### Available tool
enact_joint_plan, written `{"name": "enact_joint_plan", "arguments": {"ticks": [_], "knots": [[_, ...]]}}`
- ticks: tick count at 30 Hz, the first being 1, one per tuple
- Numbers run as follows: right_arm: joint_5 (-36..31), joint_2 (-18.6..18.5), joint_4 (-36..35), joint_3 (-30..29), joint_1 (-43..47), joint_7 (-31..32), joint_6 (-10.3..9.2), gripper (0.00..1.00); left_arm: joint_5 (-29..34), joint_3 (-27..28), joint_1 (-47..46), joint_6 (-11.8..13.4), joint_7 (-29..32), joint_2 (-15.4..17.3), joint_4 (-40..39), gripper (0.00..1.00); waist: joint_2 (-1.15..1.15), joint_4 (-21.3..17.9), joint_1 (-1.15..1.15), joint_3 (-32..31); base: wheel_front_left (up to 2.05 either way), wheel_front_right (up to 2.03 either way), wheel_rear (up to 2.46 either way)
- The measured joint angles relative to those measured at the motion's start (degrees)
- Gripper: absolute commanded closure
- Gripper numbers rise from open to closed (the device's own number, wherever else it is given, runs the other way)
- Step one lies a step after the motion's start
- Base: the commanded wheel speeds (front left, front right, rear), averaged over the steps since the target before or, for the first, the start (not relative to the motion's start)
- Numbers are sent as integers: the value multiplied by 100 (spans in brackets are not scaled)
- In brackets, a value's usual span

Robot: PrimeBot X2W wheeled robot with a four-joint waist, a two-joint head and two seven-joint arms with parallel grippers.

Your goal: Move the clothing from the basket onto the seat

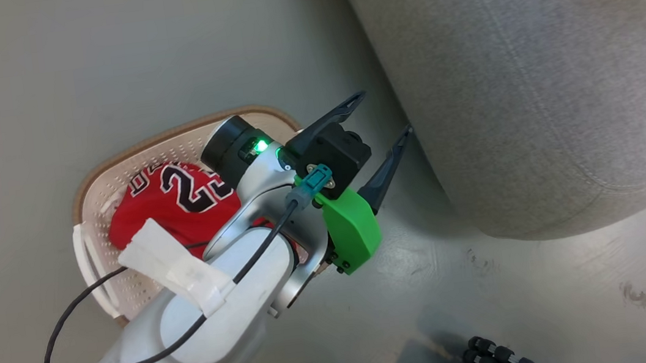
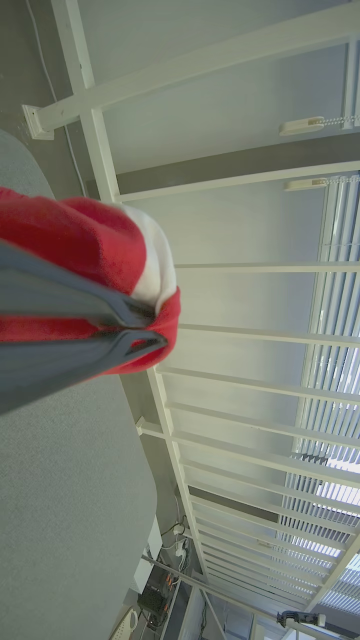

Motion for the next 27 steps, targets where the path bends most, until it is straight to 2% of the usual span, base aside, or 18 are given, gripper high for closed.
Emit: {"name": "enact_joint_plan", "arguments": {"ticks": [7,13,18,27], "knots": [[-64,-80,281,-56,-302,-46,-64,100,160,-10,-36,-13,81,4,-171,0,0,178,0,195,0,0,0],[44,457,912,-43,118,-49,-101,100,175,-13,-64,-13,134,51,-256,0,0,230,0,369,0,0,0],[54,738,1226,31,292,-57,-107,100,215,-2,-105,13,209,146,-292,0,0,219,0,476,0,0,0],[40,879,1570,143,359,-144,-56,100,214,-2,-116,14,224,218,-350,0,0,153,0,543,0,0,0]]}}
